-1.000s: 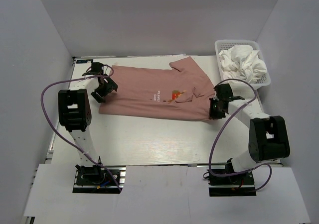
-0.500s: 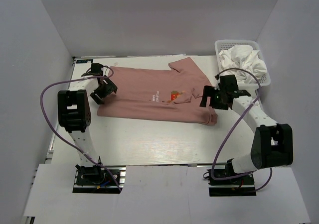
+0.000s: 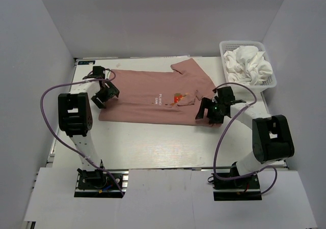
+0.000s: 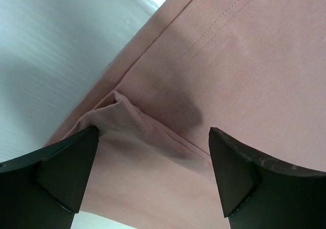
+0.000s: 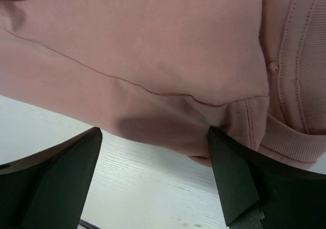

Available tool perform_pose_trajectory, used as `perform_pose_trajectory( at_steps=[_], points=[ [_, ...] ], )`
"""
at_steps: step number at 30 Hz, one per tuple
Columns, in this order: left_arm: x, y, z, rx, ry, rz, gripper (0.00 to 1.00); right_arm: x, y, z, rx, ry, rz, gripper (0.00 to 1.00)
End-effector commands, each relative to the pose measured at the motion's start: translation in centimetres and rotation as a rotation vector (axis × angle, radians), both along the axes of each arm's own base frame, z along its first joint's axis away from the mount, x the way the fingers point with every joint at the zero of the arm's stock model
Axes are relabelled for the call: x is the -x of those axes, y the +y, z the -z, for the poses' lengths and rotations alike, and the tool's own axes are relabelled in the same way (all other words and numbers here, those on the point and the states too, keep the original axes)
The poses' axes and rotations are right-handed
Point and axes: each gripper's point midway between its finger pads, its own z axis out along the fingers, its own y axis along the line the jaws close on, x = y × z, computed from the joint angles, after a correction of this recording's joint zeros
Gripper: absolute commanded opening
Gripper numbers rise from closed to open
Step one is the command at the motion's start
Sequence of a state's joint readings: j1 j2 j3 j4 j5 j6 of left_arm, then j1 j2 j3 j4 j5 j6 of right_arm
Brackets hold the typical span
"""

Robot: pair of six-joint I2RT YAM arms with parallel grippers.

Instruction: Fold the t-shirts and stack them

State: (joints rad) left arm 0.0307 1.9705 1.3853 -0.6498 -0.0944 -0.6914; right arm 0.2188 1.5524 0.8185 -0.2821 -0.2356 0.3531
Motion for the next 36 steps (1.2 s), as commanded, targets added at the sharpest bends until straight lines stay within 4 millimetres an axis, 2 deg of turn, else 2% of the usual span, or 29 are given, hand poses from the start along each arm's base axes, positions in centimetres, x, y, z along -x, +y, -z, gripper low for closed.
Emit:
perform_pose_trajectory(
  at_steps=[1, 3, 5, 6, 7, 8, 9, 10, 11, 14, 15, 16, 18, 19, 20, 21, 22, 24, 25, 27, 28, 30, 31, 32, 34, 35, 36],
  points=[
    [3.6, 0.5, 1.7, -0.017, 0.115, -0.005, 1.00, 3.0, -1.6, 3.7, 0.040, 0.147, 0.107, 0.90],
    [4.9, 0.4, 1.8, -0.016, 0.132, -0.005, 1.00, 5.3, -1.3, 4.5, 0.014, 0.204, 0.122, 0.90],
    [6.0, 0.5, 1.7, -0.018, 0.137, -0.031, 1.00, 6.8, -1.4, 4.2, -0.001, 0.214, 0.153, 0.90],
    [7.2, 0.5, 2.1, -0.018, 0.156, -0.031, 1.00, 8.5, -1.7, 4.7, 0.007, 0.252, 0.166, 0.90],
    [7.5, 0.7, 1.2, -0.032, 0.134, -0.036, 1.00, 9.8, -2.0, 4.7, 0.004, 0.268, 0.185, 0.90],
    [8.9, 0.8, 1.5, -0.038, 0.162, -0.055, 1.00, 10.1, -1.8, 4.0, -0.015, 0.256, 0.199, 0.90],
    [9.5, 0.8, 1.4, -0.035, 0.161, -0.067, 1.00, 12.7, -2.4, 4.9, 0.007, 0.321, 0.209, 0.90],
    [9.9, 0.7, 0.7, -0.035, 0.141, -0.067, 1.00, 13.1, -2.1, 4.2, -0.018, 0.307, 0.214, 0.90],
    [11.3, 0.4, 1.2, -0.020, 0.165, -0.073, 1.00, 13.7, -2.1, 4.2, -0.019, 0.302, 0.196, 0.90],
    [13.7, 0.3, 0.7, -0.013, 0.181, -0.095, 1.00, 13.1, -2.1, 1.2, -0.049, 0.188, 0.209, 0.90],
    [13.9, 0.6, 0.2, -0.030, 0.177, -0.109, 1.00, 13.5, -2.7, 0.4, -0.011, 0.208, 0.225, 0.90],
    [14.5, 0.8, -0.3, -0.040, 0.186, -0.112, 1.00, 13.4, -2.8, -0.2, -0.008, 0.194, 0.219, 0.90],
    [13.7, 0.9, -2.5, -0.045, 0.120, -0.125, 1.00, 12.6, -2.8, -2.8, -0.005, 0.114, 0.186, 0.90],
    [12.5, 1.0, -4.1, -0.044, 0.071, -0.126, 1.00, 12.3, -2.7, -3.5, -0.006, 0.086, 0.168, 0.90],
    [11.9, 0.9, -5.2, -0.039, 0.036, -0.106, 1.00, 11.5, -2.5, -5.2, -0.012, 0.041, 0.157, 0.90],
    [11.4, 0.5, -6.2, -0.023, 0.005, -0.075, 1.00, 11.3, -2.3, -5.6, -0.015, 0.037, 0.143, 0.90],
    [10.6, 0.4, -8.2, -0.017, -0.058, -0.063, 1.00, 10.4, -1.3, -7.1, -0.047, 0.000, 0.103, 0.90],
    [10.2, 0.3, -9.7, -0.020, -0.115, -0.035, 1.00, 10.1, 0.1, -7.5, -0.094, -0.013, 0.041, 0.90],
    [9.9, 0.3, -10.7, -0.025, -0.144, -0.026, 1.00, 8.9, 1.3, -8.1, -0.138, -0.053, 0.006, 0.90],
    [9.5, 0.5, -12.8, -0.039, -0.209, -0.023, 1.00, 8.2, 2.3, -8.0, -0.144, -0.059, -0.032, 0.90],
    [9.5, 0.6, -13.1, -0.046, -0.216, -0.010, 1.00, 6.9, 3.2, -7.6, -0.143, -0.052, -0.050, 0.90],
    [9.9, 0.9, -14.3, -0.068, -0.225, 0.007, 1.00, 5.6, 4.3, -6.9, -0.131, -0.050, -0.089, 0.90],
    [10.3, 1.1, -14.1, -0.081, -0.209, 0.011, 1.00, 5.2, 4.6, -5.8, -0.109, -0.031, -0.101, 0.90],
    [10.3, 1.3, -14.4, -0.093, -0.207, 0.005, 1.00, 3.8, 5.2, -6.6, -0.104, -0.073, -0.107, 0.90],
    [11.3, 1.8, -14.6, -0.121, -0.185, 0.003, 1.00, 2.7, 5.1, -4.5, -0.042, -0.042, -0.099, 0.90],
    [11.4, 2.0, -14.6, -0.130, -0.185, -0.002, 1.00, 0.8, 5.3, -4.5, -0.024, -0.085, -0.086, 0.90],
    [11.7, 2.2, -14.8, -0.146, -0.182, 0.001, 1.00, 0.0, 5.1, -4.2, -0.003, -0.098, -0.070, 0.90]
  ],
)
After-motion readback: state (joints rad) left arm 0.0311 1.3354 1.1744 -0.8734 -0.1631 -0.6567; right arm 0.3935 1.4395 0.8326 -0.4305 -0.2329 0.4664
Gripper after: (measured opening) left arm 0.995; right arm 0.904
